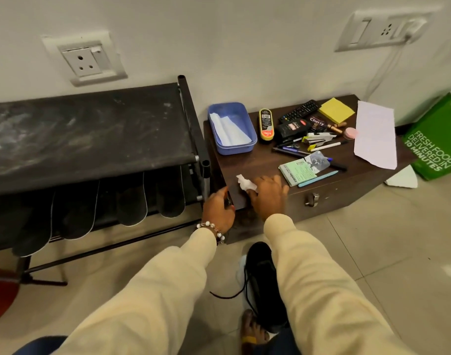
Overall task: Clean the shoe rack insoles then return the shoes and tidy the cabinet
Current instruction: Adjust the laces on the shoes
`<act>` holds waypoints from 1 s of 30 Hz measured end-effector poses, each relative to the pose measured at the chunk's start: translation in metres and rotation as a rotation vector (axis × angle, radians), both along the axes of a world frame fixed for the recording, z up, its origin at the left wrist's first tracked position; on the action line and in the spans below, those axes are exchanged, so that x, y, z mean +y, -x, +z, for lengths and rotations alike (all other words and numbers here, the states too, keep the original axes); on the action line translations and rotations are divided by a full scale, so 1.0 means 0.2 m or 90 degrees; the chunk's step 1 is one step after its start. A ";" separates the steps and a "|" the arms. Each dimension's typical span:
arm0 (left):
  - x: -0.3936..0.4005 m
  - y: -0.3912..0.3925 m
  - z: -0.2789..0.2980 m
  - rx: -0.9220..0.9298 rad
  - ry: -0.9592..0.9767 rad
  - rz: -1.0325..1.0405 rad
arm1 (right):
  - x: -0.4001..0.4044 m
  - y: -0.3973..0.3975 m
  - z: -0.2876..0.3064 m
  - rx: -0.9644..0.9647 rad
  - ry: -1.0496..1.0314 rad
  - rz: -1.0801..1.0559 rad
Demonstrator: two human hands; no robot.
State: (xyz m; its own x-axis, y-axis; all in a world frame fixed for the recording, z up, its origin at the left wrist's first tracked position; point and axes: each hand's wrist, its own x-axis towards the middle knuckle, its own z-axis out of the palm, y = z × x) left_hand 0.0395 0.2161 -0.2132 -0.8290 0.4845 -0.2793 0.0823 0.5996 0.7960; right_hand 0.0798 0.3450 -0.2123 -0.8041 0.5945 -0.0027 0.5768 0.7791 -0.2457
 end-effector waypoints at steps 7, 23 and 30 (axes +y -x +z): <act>-0.15 -0.08 0.22 -0.078 -0.161 0.125 | -0.22 -0.14 0.21 0.209 0.266 -0.081; -1.54 -0.26 0.82 -0.097 -0.363 0.408 | -1.52 -0.19 0.87 0.246 0.521 0.304; -2.39 -0.13 0.77 -0.074 -0.340 0.620 | -2.30 0.13 0.76 0.110 0.622 0.495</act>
State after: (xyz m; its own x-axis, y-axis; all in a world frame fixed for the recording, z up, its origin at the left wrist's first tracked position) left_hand 0.0652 -0.2612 -0.0595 -0.9025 -0.2764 -0.3302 -0.3283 -0.0546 0.9430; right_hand 0.0547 -0.1151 -0.0598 -0.9735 -0.2262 -0.0336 -0.0485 0.3479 -0.9363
